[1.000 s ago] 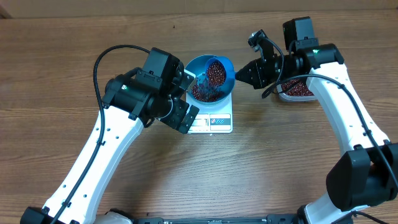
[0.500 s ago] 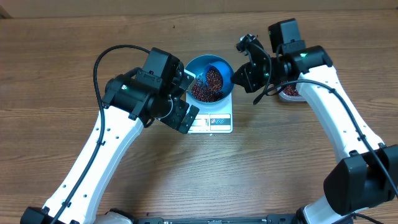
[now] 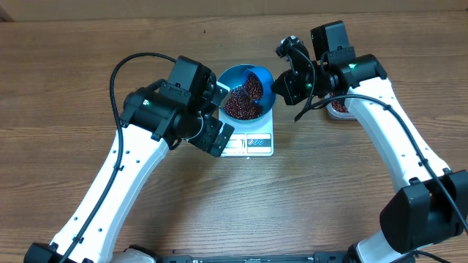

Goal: Scoop item into bowl and weigh 150g on scale
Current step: 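Tilt the scoop to pour the red beans into the teal bowl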

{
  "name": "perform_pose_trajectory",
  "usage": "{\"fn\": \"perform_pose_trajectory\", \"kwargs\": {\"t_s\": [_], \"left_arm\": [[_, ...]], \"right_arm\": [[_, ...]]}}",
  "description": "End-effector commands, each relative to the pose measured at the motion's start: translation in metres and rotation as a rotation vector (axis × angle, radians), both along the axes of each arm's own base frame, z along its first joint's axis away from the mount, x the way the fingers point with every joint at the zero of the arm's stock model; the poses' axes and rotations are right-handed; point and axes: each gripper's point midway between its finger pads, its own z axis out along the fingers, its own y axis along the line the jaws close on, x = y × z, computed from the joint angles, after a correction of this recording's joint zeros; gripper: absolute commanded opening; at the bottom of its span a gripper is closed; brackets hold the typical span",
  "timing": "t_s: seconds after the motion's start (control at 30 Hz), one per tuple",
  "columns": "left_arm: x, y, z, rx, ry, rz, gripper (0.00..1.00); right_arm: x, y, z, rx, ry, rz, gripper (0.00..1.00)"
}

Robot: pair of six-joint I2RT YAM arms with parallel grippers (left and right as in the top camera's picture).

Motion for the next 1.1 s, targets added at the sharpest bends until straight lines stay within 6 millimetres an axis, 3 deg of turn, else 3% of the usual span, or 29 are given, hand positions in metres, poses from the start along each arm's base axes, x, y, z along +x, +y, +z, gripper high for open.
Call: {"fn": "perform_pose_trajectory", "kwargs": {"t_s": [0.0,0.1,0.47,1.07], "left_arm": [[0.001,-0.002,0.000,0.001,-0.002,-0.003,1.00],[0.001,-0.002,0.000,0.001,-0.002,-0.003,1.00],[0.001,-0.002,0.000,0.001,-0.002,-0.003,0.99],[0.001,-0.002,0.000,0.002,-0.002,-0.003,1.00]], "right_arm": [[0.001,0.009,0.053,0.044,-0.132,0.017,0.04],[-0.001,0.012,0.060,0.036,-0.153,0.021,0.04],[0.000,0.009,0.049,-0.177,-0.217,-0.044,0.04],[-0.002,0.018,0.049,-0.326,-0.298,-0.070,0.04]]}}
